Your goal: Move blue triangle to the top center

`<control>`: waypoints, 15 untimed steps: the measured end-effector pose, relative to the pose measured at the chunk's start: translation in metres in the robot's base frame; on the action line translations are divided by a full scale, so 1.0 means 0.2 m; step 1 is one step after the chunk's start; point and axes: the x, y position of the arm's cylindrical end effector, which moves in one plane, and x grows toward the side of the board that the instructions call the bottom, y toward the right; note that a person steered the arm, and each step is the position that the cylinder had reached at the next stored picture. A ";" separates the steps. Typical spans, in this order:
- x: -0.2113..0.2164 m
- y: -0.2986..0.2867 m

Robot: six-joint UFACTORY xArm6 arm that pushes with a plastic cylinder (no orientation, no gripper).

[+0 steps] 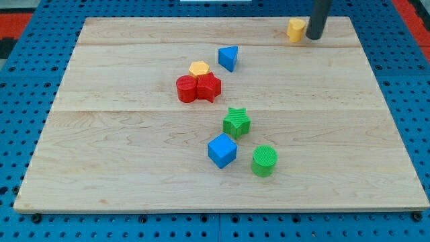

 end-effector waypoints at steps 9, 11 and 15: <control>0.25 -0.99; 0.09 -1.08; -0.12 -1.50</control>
